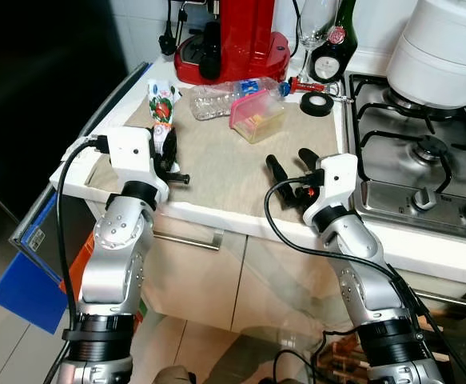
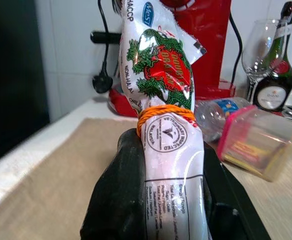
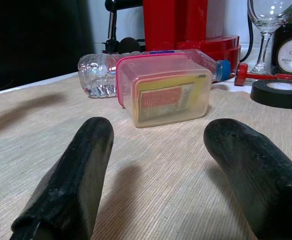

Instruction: Restocking fridge

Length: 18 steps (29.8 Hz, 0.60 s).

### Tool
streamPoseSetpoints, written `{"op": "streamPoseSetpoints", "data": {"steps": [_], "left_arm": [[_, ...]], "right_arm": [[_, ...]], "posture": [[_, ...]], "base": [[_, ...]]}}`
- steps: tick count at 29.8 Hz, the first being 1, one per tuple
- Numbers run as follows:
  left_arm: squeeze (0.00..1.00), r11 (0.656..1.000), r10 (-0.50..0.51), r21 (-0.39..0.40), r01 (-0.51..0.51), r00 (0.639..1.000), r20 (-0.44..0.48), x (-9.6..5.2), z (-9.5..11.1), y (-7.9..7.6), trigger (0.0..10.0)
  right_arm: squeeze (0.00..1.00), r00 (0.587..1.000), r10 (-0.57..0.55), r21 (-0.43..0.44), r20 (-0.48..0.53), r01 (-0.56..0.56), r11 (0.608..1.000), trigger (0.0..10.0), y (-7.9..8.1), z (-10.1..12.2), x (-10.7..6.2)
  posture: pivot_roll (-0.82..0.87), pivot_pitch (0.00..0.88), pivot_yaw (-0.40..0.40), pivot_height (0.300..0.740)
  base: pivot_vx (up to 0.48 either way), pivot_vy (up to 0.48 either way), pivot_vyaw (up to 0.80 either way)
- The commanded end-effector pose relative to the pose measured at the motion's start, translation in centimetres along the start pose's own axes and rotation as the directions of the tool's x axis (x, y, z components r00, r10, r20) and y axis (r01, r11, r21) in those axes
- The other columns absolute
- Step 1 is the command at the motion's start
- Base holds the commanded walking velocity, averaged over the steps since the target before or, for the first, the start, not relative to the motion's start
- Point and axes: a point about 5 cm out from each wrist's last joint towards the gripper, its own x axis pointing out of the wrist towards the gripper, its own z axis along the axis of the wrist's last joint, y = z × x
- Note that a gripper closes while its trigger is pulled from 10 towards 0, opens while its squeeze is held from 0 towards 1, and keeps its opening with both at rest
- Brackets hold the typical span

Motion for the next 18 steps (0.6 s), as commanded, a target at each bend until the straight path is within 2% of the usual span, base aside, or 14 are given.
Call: {"op": "streamPoseSetpoints", "data": {"steps": [1, 7, 18], "left_arm": [[0.00, 1.000, -0.018, 0.012, 0.017, 1.000, 0.018, 0.40, 0.41, -0.42, 0.0], [0.00, 1.000, -0.025, -0.014, 0.025, 1.000, -0.001, 0.48, 0.05, -0.89, 0.0], [0.00, 0.999, -0.026, -0.037, 0.026, 1.000, -0.003, 0.73, 0.06, -0.96, 0.0]], "right_arm": [[0.00, 1.000, -0.020, 0.018, 0.001, 0.020, 1.000, 10.0, -0.20, 0.05, 0.23], [0.00, 1.000, -0.020, 0.020, -0.011, 0.020, 1.000, 10.0, -0.24, -0.31, -0.13], [0.00, 1.000, -0.013, 0.023, -0.020, 0.014, 1.000, 10.0, -0.15, -0.44, -0.14]], "posture": [[0.01, 0.005, -0.017, 0.740], [0.00, 0.007, -0.016, 0.740], [0.00, 0.011, -0.017, 0.740]], "base": [[0.000, 0.000, 0.00], [0.000, 0.045, 0.00], [0.000, 0.464, 0.00]]}}
